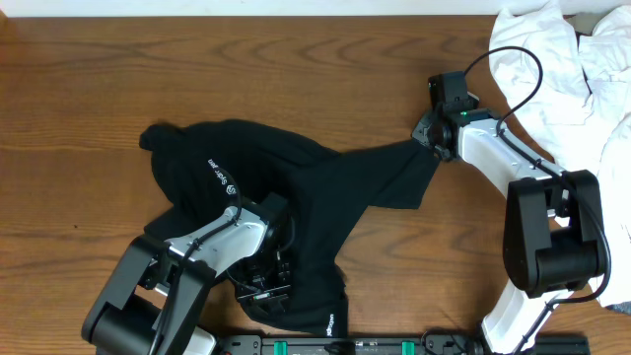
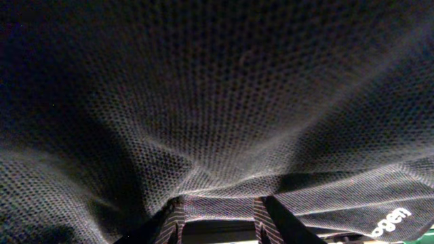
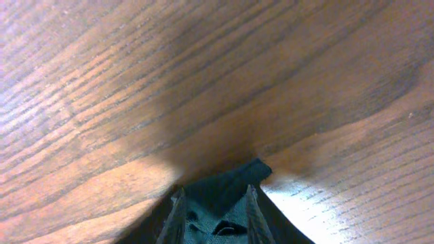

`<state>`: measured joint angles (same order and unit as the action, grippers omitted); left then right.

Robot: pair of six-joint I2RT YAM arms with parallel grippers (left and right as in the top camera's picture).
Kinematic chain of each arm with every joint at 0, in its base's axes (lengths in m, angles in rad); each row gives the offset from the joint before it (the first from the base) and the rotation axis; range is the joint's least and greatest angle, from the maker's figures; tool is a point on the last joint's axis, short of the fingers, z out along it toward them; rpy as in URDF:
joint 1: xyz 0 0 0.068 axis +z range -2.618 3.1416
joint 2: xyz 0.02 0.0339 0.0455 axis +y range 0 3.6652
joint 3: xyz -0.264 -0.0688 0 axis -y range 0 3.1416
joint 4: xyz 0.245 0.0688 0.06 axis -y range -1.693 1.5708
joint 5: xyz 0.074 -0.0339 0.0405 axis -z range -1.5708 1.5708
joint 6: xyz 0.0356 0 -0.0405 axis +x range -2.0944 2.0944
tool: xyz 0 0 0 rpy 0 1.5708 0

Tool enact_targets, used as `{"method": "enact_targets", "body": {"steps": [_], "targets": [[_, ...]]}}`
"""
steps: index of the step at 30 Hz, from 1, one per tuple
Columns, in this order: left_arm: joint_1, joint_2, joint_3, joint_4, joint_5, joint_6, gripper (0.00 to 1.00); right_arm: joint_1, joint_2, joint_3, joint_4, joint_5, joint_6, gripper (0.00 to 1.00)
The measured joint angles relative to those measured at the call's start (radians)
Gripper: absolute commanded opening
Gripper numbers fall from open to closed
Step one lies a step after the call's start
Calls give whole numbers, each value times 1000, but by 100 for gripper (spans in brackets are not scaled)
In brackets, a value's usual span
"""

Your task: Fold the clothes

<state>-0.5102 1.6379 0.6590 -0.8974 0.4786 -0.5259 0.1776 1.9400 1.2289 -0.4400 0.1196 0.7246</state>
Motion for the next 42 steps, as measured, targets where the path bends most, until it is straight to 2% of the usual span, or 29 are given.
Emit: {"method": "enact_targets", "body": {"steps": [13,18,24,36,42], "targets": [[0,0,0,0,0,0,37,0,38,0,11,-16,10,33],[0,0,0,0,0,0,37,0,50,0,25,-19,13,27],[0,0,0,0,0,0,37,0,50,0,33,-23,21,1],[2,0,5,-5,-22,10,36,-7,33,-1,-33,-17,-19,1],[48,0,49,-11,-108,39,35,-47,-95,-2,-92,-15,-108,1]]}}
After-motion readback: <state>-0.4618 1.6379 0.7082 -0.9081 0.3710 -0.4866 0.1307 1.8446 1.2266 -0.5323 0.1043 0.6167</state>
